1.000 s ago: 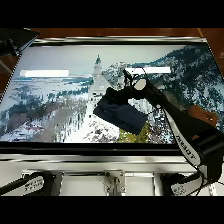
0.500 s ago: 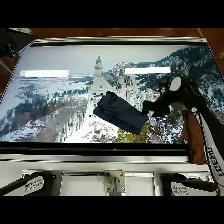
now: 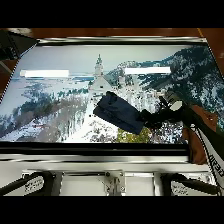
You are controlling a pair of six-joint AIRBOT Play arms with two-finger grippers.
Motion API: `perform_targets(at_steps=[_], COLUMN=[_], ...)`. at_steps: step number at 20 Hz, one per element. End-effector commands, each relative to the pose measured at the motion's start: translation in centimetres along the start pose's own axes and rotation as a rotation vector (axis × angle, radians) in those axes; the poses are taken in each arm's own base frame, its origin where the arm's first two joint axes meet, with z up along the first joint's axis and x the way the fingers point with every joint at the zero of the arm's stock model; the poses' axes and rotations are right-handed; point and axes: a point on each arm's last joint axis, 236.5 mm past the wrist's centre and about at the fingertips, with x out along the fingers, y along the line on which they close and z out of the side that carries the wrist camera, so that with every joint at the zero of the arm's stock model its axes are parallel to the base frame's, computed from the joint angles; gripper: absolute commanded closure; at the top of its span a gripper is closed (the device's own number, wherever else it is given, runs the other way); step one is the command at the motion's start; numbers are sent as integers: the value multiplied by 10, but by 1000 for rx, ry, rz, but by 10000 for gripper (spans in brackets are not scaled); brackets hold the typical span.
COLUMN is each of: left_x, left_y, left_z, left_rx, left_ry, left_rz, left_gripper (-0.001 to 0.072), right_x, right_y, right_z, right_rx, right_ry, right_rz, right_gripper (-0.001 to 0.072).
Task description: Fold the shirts.
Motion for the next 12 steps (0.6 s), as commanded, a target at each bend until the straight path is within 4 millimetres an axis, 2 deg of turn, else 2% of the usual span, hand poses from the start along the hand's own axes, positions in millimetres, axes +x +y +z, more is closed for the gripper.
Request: perform_targets(at_steps=[1, 2, 4, 5, 7, 9, 10, 12], left_x=[0, 0, 0, 0, 0, 0, 0, 0], left_y=[-1, -1, 0, 0, 0, 0, 0, -1], left_z=[0, 0, 0, 0, 0, 0, 0, -1], left_rx=[2, 2, 2, 2, 1, 1, 1, 1], left_ry=[1, 0, -1, -1, -1, 0, 0, 3], left_rz=[0, 0, 1, 1, 1, 1, 1, -1], left_gripper=[669, 669, 669, 669, 669, 669, 669, 669], right_x=[5, 5, -9, -25, -79, -154, -191, -257], right_y=[16, 20, 38, 53, 80, 92, 87, 56], right_z=[20, 20, 28, 36, 65, 101, 117, 139], right_rx=[102, 106, 20, -60, -164, -163, -119, -38], right_ry=[-85, -83, -123, -167, -313, -498, -581, -707], right_rz=[99, 114, 182, 224, 286, 326, 333, 291], right_gripper=[416, 619, 644, 643, 643, 644, 644, 644])
